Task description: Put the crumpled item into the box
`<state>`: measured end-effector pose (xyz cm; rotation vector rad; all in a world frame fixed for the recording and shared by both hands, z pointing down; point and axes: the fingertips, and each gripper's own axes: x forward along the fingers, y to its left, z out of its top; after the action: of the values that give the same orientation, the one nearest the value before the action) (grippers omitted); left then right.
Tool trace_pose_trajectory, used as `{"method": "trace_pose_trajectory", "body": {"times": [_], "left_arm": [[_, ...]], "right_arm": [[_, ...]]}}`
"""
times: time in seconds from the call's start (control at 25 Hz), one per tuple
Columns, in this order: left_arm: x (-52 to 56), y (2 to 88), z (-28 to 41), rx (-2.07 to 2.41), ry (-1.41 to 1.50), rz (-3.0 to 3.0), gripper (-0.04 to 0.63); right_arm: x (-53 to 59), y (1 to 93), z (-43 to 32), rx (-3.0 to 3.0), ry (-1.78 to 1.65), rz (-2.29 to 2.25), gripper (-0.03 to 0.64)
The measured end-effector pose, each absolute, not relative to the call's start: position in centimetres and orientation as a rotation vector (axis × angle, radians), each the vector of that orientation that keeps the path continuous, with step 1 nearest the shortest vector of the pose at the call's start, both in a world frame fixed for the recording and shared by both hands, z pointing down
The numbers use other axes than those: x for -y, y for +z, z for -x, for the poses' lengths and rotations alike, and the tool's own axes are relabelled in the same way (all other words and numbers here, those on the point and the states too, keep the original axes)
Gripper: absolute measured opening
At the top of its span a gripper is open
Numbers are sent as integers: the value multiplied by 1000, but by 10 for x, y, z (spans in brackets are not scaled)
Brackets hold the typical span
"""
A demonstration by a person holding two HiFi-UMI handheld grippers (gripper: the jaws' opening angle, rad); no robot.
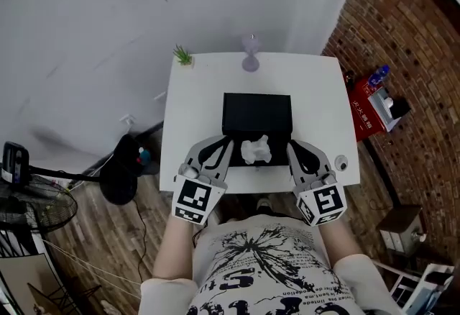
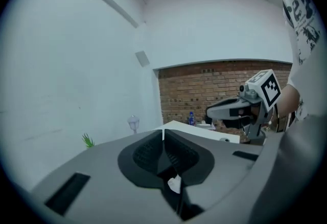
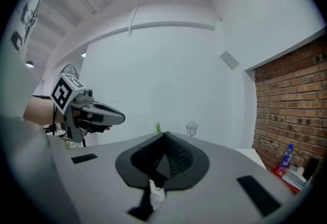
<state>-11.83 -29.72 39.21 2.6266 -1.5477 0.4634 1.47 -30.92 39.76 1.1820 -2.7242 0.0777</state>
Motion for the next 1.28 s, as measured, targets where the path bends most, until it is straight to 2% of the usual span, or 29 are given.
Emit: {"method": "trace_pose_trajectory", "body": {"times": [0.12,0.28,1.28], "left_arm": [[285,371,133,1620,301,-2617,17],[274,362,154,1674,232,-2579,15],[277,354,121,1595,260,-2709,14]], "right_arm": [[301,388,-10,2754,71,-1181,15],[295,380,-6,2765,60,-1195,15],[297,378,-16,2741,-10,-1163,12]]}}
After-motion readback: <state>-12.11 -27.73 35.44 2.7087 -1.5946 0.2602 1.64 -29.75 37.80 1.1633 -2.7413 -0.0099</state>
